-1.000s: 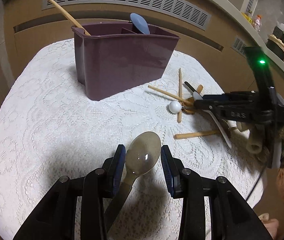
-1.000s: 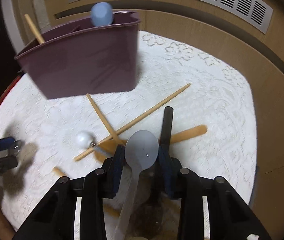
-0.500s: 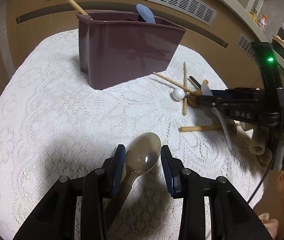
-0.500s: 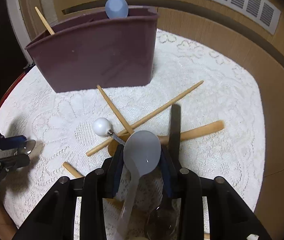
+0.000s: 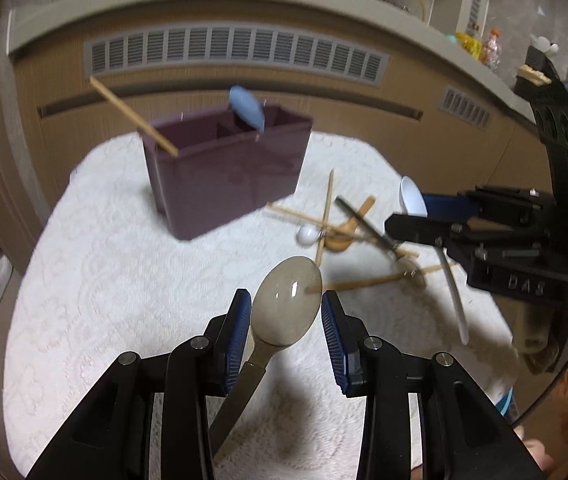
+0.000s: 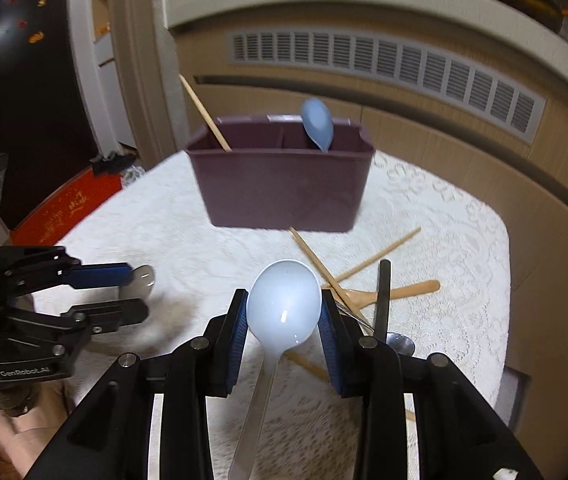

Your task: Organize utensils

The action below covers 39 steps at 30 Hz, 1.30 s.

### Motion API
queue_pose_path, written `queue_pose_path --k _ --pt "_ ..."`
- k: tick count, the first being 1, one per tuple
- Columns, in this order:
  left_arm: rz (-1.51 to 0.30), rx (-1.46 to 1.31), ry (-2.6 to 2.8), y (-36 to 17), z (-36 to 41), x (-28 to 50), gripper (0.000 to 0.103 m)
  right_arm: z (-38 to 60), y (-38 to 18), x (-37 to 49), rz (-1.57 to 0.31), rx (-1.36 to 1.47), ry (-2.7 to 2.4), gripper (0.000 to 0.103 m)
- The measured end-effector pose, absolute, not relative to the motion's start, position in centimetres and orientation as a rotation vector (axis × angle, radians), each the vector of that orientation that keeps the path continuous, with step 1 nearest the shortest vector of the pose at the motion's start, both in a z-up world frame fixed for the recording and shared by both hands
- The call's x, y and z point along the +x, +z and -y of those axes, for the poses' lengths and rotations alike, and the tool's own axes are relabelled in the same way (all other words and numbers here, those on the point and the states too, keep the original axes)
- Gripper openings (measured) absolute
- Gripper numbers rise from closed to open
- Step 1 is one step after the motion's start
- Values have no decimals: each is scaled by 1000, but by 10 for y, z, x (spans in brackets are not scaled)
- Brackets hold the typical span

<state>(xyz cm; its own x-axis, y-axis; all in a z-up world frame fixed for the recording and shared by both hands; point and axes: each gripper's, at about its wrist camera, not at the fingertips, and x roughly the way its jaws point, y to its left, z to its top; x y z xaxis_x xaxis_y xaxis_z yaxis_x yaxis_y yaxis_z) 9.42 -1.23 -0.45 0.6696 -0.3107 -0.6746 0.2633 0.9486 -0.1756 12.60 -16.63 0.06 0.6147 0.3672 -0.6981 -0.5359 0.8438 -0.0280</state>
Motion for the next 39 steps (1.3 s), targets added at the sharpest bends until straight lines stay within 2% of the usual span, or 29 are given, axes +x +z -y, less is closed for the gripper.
queue_pose_path --k 5,11,16,20,28,31,37,39 --pt "-605 -72 -338 72 4 105 33 167 44 121 -626 -232 533 32" --pt "-322 -97 -327 177 -8 129 32 157 151 138 -376 -207 492 33" --pt "-247 -89 -307 208 -14 147 29 156 201 159 -267 -135 470 33" --pt "-358 -35 -343 178 -13 159 29 163 189 163 -300 -133 484 33" --pt "-755 96 -508 12 29 178 32 172 98 159 -519 -211 476 33" --pt "-826 87 -499 -32 35 186 32 185 75 154 -574 -195 469 32" --pt "-862 30 -561 -59 51 208 32 208 41 151 -645 -170 439 32" --pt "-934 -48 -551 -68 53 218 32 214 36 152 -658 -152 426 33"
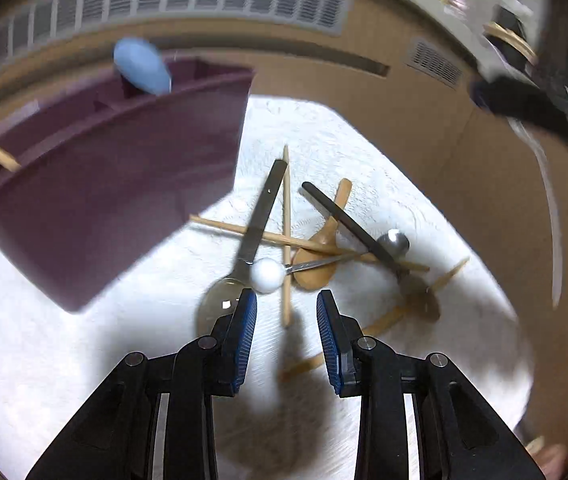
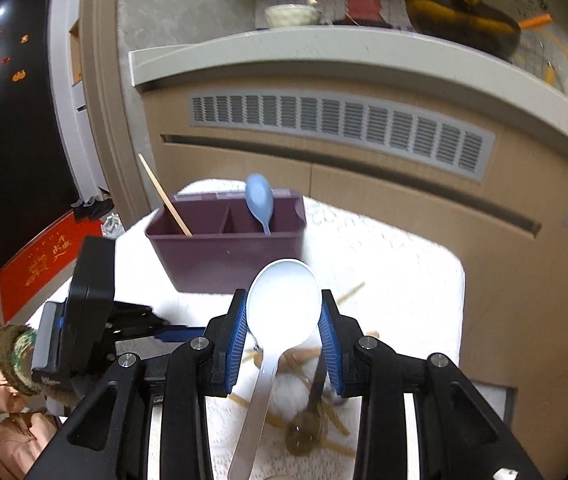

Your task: Organize utensils

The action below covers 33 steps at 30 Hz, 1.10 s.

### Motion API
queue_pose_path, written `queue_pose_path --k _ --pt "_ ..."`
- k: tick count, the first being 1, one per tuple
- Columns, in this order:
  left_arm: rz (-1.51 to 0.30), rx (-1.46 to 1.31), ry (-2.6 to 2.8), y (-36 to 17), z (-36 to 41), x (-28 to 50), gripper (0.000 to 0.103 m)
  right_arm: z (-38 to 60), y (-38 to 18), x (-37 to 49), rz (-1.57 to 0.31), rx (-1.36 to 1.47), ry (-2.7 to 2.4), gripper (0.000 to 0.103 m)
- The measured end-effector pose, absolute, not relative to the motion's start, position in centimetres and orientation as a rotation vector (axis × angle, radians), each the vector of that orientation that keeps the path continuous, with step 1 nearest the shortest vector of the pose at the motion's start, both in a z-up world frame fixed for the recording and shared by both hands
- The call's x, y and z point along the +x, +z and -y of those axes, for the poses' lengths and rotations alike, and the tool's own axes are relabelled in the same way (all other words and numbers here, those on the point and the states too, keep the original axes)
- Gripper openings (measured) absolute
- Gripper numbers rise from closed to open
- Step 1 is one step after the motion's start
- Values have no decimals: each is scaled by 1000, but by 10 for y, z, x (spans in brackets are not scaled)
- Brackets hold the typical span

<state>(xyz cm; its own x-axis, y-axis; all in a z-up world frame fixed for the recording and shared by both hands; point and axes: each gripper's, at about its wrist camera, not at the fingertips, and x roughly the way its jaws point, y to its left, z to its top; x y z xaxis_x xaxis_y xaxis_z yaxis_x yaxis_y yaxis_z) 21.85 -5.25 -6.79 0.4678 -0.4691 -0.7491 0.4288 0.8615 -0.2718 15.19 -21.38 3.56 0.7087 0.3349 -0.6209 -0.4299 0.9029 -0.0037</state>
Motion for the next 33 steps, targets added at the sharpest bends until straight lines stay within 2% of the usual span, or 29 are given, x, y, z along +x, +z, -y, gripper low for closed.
queue_pose_path --k 3,8,17,22,25,26,33 --pt "-1079 -222 -537 -78 60 235 32 224 28 157 -674 -120 415 33" --pt "-1143 -431 -383 -83 58 256 32 233 16 160 -688 -87 415 33" --pt "-1184 -462 -147 -81 77 291 34 252 -6 159 -672 -48 364 33" --pt "-1147 -365 -115 -77 91 293 34 258 -13 153 -659 -52 341 33" --pt "-1089 -296 -159 -75 92 279 27 259 -15 149 -661 -35 352 33" --pt "-1065 -280 -172 -73 89 270 22 260 -15 147 -662 -32 355 33" --pt "-862 -97 -217 -48 59 190 22 243 -20 136 -685 -54 418 33"
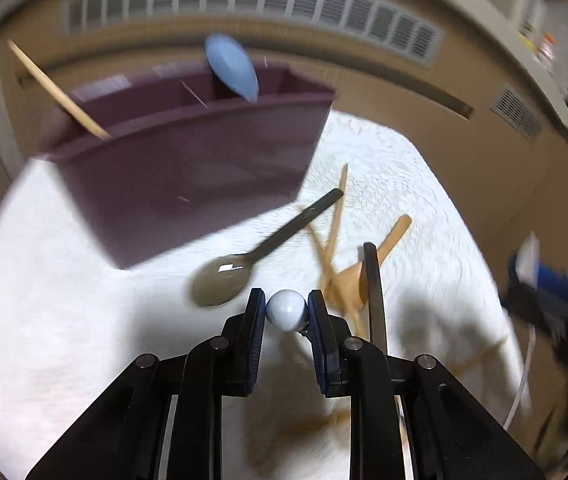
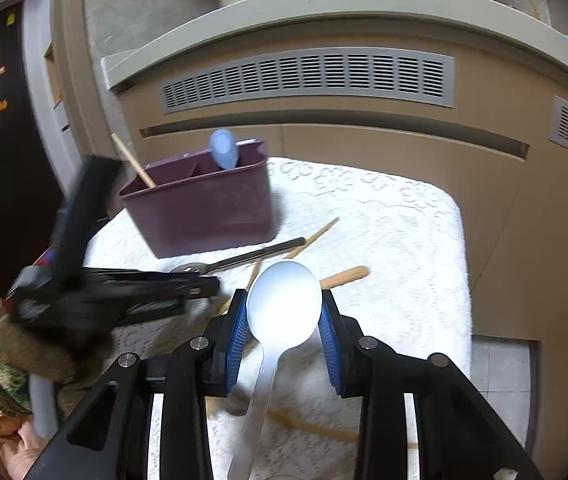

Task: Organize utensils
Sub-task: 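Carry the white-ball spoon and white spoon over the purple caddy with both tools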

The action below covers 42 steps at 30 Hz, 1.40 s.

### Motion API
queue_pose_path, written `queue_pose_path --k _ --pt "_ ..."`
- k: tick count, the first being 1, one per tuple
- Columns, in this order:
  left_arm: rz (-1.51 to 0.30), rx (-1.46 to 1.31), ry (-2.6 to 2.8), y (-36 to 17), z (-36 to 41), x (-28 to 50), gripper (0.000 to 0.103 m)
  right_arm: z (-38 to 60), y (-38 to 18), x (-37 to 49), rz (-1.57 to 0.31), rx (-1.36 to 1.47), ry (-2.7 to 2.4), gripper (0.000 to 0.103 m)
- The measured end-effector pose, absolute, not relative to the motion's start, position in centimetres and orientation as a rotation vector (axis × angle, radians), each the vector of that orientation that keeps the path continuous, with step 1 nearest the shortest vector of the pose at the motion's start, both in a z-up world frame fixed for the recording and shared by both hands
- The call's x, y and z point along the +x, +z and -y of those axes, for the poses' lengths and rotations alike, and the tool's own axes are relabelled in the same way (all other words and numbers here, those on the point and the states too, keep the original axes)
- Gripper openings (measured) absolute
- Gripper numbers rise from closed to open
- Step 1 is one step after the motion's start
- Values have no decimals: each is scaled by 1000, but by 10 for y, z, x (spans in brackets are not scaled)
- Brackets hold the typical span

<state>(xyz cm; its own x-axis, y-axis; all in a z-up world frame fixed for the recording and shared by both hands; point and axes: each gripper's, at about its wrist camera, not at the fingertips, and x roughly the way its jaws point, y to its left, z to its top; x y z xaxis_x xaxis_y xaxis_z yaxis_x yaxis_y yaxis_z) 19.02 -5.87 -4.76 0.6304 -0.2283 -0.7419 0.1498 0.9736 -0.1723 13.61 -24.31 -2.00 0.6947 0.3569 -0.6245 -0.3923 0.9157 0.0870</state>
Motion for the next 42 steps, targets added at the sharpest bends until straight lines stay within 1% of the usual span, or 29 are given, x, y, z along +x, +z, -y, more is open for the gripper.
queue_pose_path --k 5,8,11,16,19,23,26,29,33,38,42 --pt "-768 -98 -190 -26 26 152 22 225 -20 133 -710 -69 450 33" --pt "-693 -96 -177 0 2 127 22 217 -15 128 -708 -86 458 33" --pt "-600 -62 -176 29 -3 103 22 212 0 121 -679 -99 471 33" --pt "-462 11 -186 88 -8 84 22 200 52 111 -562 -131 489 33" --pt "-334 80 -164 145 -13 79 22 190 99 110 -450 -174 477 33" --pt "-184 166 -93 204 -15 81 22 175 154 116 -318 -195 461 33" --pt "-138 244 -44 229 -13 93 22 167 187 126 -223 -167 452 33" --pt "-145 330 -5 230 -12 111 22 162 202 142 -178 -112 459 33" --pt "-201 394 13 210 -17 143 23 151 195 167 -166 -108 428 33" --pt "-240 404 16 171 -18 181 23 130 162 212 -211 -134 379 33" --pt "-276 414 -11 151 -14 212 23 118 133 251 -273 -142 347 33"
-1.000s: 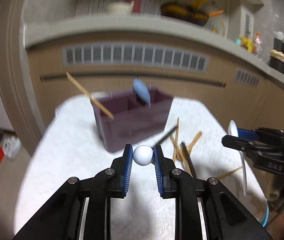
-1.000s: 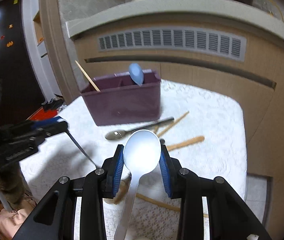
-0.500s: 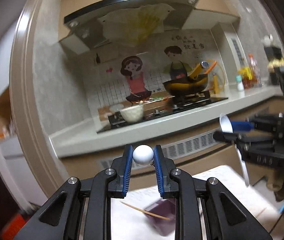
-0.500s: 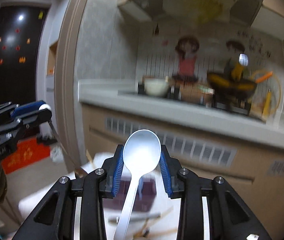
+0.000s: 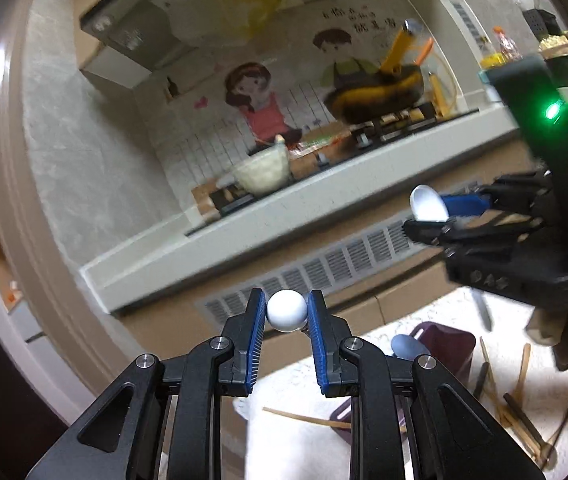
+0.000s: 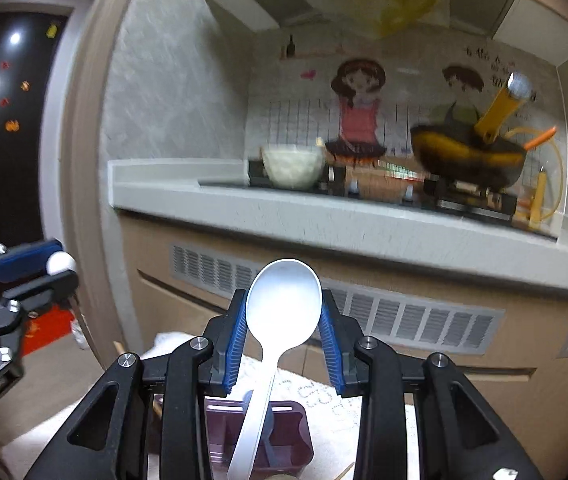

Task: Organize utensils
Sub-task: 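Carry the white-ball spoon and white spoon over the purple caddy with both tools, then open the left tool over the caddy while the right tool drops the white spoon in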

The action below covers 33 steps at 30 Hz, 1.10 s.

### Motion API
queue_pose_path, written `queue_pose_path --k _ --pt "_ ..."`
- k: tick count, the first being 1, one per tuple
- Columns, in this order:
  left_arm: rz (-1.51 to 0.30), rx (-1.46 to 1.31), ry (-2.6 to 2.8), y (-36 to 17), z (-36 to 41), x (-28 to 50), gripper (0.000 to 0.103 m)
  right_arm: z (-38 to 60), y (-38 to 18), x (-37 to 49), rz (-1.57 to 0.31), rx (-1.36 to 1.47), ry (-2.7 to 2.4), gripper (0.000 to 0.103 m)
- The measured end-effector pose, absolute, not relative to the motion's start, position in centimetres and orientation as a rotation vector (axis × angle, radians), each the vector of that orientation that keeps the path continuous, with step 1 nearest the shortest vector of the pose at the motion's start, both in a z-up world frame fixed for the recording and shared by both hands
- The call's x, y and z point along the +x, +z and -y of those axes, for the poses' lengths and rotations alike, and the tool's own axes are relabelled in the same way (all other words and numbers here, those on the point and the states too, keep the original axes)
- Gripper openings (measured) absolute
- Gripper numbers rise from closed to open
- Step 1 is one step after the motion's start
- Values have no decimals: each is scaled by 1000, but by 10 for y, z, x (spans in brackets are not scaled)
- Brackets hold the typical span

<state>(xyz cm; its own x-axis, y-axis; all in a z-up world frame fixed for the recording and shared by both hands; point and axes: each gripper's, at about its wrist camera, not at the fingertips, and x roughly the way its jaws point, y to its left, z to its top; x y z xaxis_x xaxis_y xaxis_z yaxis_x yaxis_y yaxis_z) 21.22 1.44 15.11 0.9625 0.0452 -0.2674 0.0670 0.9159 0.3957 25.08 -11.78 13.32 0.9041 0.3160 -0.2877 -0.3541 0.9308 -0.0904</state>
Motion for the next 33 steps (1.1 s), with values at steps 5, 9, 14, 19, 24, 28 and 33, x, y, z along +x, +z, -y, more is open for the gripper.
queue_pose_path --k 5,9,14,19,24,28,33 --pt "-359 389 -66 119 -16 239 23 113 97 281 -311 -142 313 33" --pt "-435 346 -94 88 -19 251 23 109 69 299 -353 -158 302 33" --pt "-497 304 -107 54 -18 261 23 109 41 310 -374 -175 292 33" --pt "-546 262 -132 37 -16 267 23 112 16 316 -438 -173 304 33" --pt "-577 249 -141 27 -10 269 23 114 -3 310 -476 -195 313 33" --pt "-590 238 -138 27 -8 270 24 117 -14 304 -516 -209 330 34" --pt "-602 224 -130 29 -7 265 25 118 -13 293 -526 -230 351 42"
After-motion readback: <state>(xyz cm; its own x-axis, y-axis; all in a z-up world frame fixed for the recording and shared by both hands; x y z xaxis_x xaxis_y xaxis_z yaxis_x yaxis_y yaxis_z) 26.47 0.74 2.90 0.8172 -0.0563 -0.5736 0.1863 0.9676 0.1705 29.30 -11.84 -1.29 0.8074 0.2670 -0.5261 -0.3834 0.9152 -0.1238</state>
